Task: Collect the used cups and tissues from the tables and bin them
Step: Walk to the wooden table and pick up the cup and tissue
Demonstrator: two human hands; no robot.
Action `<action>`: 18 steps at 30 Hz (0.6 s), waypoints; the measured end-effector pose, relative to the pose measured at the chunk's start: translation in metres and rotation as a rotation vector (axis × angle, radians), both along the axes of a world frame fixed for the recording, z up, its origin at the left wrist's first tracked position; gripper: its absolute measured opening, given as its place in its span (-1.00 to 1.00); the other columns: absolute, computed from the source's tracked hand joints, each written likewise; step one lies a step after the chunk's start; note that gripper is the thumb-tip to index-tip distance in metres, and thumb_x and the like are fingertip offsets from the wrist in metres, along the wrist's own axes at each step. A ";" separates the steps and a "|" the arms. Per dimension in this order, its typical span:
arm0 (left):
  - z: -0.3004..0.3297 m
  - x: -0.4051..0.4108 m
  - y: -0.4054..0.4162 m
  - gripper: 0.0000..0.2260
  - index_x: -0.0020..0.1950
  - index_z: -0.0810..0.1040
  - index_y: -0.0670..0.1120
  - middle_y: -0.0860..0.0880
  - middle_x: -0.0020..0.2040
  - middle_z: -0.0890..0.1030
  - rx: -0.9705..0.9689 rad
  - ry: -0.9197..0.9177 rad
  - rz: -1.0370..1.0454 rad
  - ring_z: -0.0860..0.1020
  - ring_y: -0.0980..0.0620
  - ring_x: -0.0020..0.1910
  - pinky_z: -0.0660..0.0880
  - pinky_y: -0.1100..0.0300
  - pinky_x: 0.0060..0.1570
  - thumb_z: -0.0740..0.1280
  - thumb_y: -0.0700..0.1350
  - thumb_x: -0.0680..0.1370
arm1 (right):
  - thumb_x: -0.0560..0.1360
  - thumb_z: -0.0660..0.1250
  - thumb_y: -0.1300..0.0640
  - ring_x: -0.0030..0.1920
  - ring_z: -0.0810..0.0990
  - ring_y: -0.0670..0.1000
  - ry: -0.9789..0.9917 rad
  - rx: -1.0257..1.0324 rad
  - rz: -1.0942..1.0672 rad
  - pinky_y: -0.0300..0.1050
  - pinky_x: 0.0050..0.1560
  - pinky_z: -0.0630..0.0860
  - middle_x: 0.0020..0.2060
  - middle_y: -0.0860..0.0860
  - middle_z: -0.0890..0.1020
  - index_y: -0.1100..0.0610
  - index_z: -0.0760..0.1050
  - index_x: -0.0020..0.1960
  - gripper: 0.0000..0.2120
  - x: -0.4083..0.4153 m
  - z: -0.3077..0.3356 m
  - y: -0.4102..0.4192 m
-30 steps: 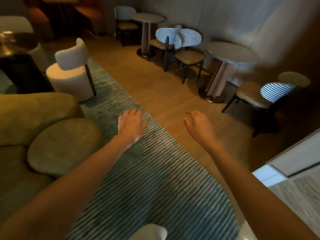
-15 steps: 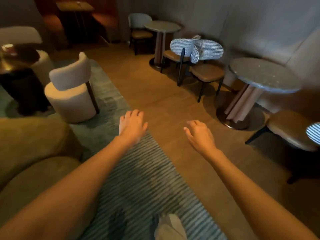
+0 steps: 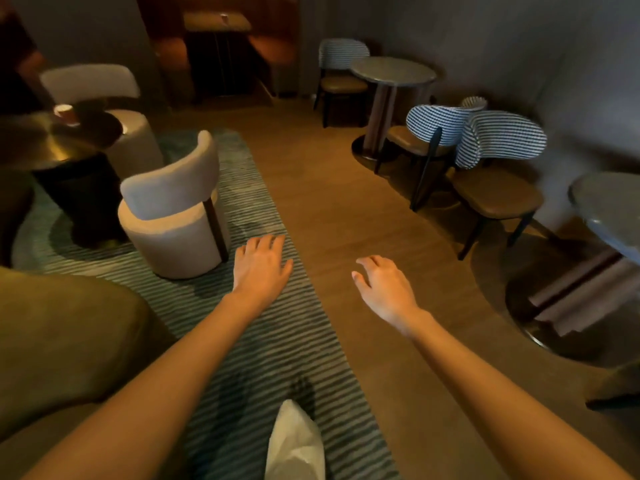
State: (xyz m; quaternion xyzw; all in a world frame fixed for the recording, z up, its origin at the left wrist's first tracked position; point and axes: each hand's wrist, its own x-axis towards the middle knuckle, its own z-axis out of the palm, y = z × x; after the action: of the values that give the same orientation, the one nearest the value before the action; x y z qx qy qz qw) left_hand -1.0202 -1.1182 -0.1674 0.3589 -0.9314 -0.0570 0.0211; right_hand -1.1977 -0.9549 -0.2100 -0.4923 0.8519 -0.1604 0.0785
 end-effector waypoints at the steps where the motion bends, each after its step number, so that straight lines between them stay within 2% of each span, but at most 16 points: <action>1: 0.002 -0.015 -0.029 -0.52 0.48 0.22 -0.06 -0.05 0.44 0.33 0.003 0.012 0.011 0.29 -0.11 0.41 0.31 -0.05 0.34 0.12 0.11 0.62 | 0.62 0.10 -0.09 0.34 0.39 0.10 -0.008 0.009 -0.001 -0.01 0.22 0.42 0.28 0.05 0.49 0.07 0.38 0.39 -0.59 -0.016 -0.001 -0.030; 9: 0.035 -0.145 -0.228 -0.54 0.47 0.25 -0.07 -0.06 0.45 0.32 -0.014 0.016 0.004 0.27 -0.12 0.42 0.28 -0.06 0.37 0.12 0.10 0.62 | 0.61 0.12 -0.09 0.33 0.40 0.09 -0.016 -0.039 -0.044 -0.02 0.23 0.43 0.26 0.05 0.51 0.08 0.39 0.38 -0.58 -0.138 0.023 -0.229; 15: 0.028 -0.235 -0.365 -0.54 0.46 0.26 -0.06 -0.07 0.45 0.31 -0.011 0.032 0.032 0.26 -0.12 0.42 0.28 -0.07 0.36 0.15 0.09 0.60 | 0.61 0.13 -0.09 0.27 0.45 0.11 0.077 -0.030 -0.011 -0.04 0.15 0.46 0.19 0.07 0.53 0.13 0.42 0.34 -0.58 -0.238 0.030 -0.379; 18: 0.039 -0.292 -0.444 -0.54 0.44 0.28 -0.05 -0.06 0.42 0.35 -0.062 0.074 0.054 0.28 -0.13 0.39 0.31 -0.09 0.33 0.16 0.10 0.59 | 0.61 0.14 -0.08 0.24 0.46 0.15 0.106 -0.093 0.017 0.02 0.15 0.46 0.19 0.10 0.53 0.16 0.44 0.30 -0.59 -0.295 0.041 -0.467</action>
State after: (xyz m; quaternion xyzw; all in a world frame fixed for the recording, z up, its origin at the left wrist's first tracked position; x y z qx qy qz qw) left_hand -1.3125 -1.5621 -0.1281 0.3808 -0.9212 -0.0408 0.0682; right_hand -1.4928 -1.4223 -0.1692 -0.5106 0.8422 -0.1725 0.0116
